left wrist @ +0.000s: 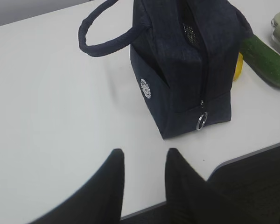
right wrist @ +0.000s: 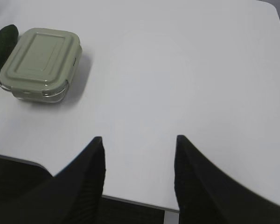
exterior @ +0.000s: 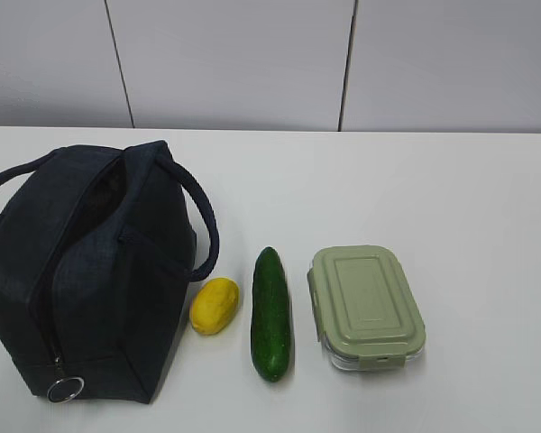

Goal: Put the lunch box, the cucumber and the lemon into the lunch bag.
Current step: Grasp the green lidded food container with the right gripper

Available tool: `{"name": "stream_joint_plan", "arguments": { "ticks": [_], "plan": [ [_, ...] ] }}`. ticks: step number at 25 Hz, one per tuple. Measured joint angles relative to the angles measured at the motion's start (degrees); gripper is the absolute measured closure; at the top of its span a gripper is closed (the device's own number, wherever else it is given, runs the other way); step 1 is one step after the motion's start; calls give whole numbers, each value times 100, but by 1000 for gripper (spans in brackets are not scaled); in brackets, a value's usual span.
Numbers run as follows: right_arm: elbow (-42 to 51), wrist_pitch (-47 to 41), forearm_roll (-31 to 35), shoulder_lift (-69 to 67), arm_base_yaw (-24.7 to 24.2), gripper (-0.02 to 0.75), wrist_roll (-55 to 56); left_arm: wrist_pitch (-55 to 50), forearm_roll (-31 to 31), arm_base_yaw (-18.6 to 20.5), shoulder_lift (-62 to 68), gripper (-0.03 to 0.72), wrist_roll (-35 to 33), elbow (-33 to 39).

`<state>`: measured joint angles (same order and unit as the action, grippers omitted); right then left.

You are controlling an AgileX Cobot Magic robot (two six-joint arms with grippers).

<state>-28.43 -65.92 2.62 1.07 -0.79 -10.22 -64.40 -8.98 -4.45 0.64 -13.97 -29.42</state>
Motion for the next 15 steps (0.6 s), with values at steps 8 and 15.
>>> {"name": "stream_joint_plan", "arguments": {
  "ticks": [8,15],
  "plan": [
    [0,0,0,0,0,372,0,0,0,0,0,487,0,0],
    [0,0,0,0,0,372,0,0,0,0,0,487,0,0]
  ]
}}
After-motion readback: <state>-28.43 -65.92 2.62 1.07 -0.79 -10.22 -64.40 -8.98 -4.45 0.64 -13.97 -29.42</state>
